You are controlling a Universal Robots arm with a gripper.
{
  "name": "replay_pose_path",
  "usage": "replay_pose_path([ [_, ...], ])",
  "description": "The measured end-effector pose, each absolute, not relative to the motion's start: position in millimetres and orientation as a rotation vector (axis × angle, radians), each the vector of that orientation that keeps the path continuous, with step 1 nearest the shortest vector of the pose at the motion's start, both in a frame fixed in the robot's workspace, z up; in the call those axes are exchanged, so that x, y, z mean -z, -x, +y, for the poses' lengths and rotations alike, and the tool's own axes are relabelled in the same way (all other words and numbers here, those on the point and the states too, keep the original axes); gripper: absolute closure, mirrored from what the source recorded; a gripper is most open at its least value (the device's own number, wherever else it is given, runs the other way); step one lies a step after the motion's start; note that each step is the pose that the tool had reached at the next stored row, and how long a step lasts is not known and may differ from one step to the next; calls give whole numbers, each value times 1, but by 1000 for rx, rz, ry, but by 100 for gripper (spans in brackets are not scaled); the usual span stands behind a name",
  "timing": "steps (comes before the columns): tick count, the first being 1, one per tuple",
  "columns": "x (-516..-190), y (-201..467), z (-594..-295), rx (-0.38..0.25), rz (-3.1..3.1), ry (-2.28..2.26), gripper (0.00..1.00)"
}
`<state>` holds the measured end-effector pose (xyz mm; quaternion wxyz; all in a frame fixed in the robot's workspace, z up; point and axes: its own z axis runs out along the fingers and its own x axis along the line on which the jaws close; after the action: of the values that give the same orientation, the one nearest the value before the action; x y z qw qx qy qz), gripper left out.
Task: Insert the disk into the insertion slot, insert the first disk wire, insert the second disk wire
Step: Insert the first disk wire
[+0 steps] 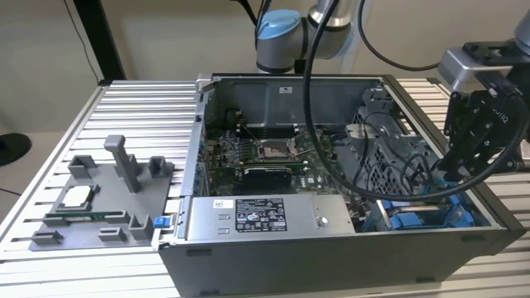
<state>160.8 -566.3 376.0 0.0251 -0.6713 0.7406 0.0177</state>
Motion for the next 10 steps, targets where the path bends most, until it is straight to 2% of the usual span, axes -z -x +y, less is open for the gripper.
replay_pose_path([
  [10,-381,-176,-557,-55,2290,2076,0],
])
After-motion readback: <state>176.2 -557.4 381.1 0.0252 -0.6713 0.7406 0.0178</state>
